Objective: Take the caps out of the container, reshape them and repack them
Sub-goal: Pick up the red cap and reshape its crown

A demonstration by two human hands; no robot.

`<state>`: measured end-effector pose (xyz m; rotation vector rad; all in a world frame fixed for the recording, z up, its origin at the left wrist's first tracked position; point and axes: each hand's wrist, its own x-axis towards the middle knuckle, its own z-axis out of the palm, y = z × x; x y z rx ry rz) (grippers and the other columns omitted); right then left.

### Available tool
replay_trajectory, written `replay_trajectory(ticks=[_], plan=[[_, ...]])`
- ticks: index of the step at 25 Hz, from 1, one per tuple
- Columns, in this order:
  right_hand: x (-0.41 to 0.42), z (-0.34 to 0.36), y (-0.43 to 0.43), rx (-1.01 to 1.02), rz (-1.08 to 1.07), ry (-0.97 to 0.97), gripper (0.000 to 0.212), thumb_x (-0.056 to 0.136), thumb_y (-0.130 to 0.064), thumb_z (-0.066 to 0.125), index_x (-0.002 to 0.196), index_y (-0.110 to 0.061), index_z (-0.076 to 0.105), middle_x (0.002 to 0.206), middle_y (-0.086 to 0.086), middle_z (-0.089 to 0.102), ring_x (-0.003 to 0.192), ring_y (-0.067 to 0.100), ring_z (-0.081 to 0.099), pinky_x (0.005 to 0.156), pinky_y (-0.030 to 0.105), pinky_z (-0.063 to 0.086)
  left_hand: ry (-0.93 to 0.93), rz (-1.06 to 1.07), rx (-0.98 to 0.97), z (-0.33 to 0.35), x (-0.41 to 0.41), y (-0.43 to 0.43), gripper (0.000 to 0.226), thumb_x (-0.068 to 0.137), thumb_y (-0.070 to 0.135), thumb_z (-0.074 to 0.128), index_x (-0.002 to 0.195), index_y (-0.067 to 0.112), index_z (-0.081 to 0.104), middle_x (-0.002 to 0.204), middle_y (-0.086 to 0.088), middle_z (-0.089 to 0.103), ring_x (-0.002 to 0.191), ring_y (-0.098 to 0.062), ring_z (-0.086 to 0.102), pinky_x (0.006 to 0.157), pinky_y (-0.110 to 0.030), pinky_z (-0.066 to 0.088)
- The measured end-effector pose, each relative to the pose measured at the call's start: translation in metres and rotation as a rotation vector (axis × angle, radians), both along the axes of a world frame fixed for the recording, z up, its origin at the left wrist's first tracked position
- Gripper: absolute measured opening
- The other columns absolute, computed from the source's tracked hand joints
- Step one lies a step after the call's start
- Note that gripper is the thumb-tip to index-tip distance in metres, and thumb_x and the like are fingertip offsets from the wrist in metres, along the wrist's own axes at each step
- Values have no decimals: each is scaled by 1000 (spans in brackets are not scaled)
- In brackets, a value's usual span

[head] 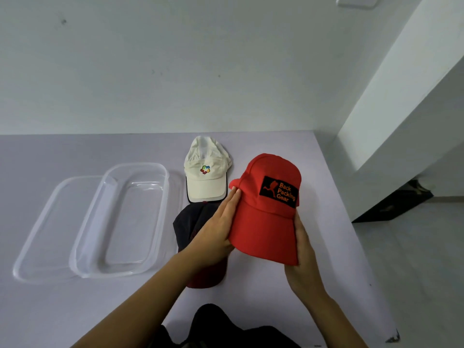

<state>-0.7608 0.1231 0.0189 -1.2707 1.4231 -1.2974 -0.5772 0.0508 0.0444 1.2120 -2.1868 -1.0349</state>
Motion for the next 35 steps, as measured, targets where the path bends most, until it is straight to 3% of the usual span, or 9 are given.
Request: replay_trajectory(ticks=[3, 6, 13, 15, 18, 23, 29, 31, 35], plan=[[4, 8, -3, -27, -17, -12, 67, 87, -12, 46, 146, -23, 15, 142, -35, 34, 132, -9, 35, 101, 8, 35, 117, -12, 72, 0, -9, 6, 91, 85, 19, 59, 150, 21, -4, 161, 3, 5, 145, -4, 13, 110, -5, 16], [19, 7, -3, 15, -73, -132, 65, 80, -12, 43, 141, -20, 22, 128, -32, 44, 107, -28, 43, 84, -4, 35, 202, -40, 195, 5, -20, 13, 82, 85, 18, 51, 148, 24, -1, 152, 12, 20, 130, 18, 29, 103, -3, 25], [34, 13, -7, 74, -74, -187, 51, 89, -12, 43, 136, -23, 27, 124, -21, 41, 97, -34, 42, 78, -8, 34, 322, 23, 326, 2, -24, 21, 68, 91, 13, 41, 146, 20, 3, 138, 28, 23, 118, 32, 28, 97, 4, 24], [27, 13, -11, 48, -41, -136, 53, 93, -5, 44, 138, -22, 24, 129, -25, 41, 103, -33, 40, 82, -7, 33, 287, 85, 257, 2, -18, 17, 72, 92, 4, 47, 148, 16, 3, 140, 23, 26, 120, 29, 30, 97, 3, 25], [4, 13, -14, -21, 27, 44, 65, 90, -14, 45, 147, -24, 14, 139, -44, 31, 129, -18, 31, 100, 3, 31, 85, 74, 60, 2, -5, 3, 90, 85, 15, 57, 147, 22, -7, 159, 2, 11, 142, 1, 17, 109, -5, 19], [-12, 2, -17, -73, 27, 293, 67, 91, -24, 44, 144, -46, 9, 158, -10, 17, 145, 10, 17, 114, 31, 27, 41, 0, 23, -5, -10, 18, 102, 77, 52, 53, 148, 24, -14, 160, 4, -14, 146, -1, -5, 111, -4, 9], [44, 4, -4, -54, -17, -138, 60, 90, -19, 45, 135, -51, 21, 136, -41, 38, 128, -8, 41, 99, 11, 39, 423, 90, 362, -3, -15, 36, 91, 79, 48, 52, 149, 35, -5, 160, 8, 7, 145, -4, 17, 120, -37, 22], [41, 6, -3, -68, -25, -92, 58, 89, -29, 46, 137, -50, 21, 145, -29, 35, 133, -1, 37, 106, 18, 38, 406, 77, 319, 1, -10, 38, 93, 78, 48, 52, 149, 31, -5, 160, 7, 4, 146, -5, 15, 120, -30, 19], [-2, 3, -9, -56, 73, 216, 62, 88, -42, 40, 141, -51, 11, 156, -14, 18, 145, 11, 20, 116, 42, 27, 48, -97, 196, 7, 11, 16, 103, 71, 26, 59, 143, 37, -14, 158, 7, -17, 147, -8, -11, 115, -12, 10]])
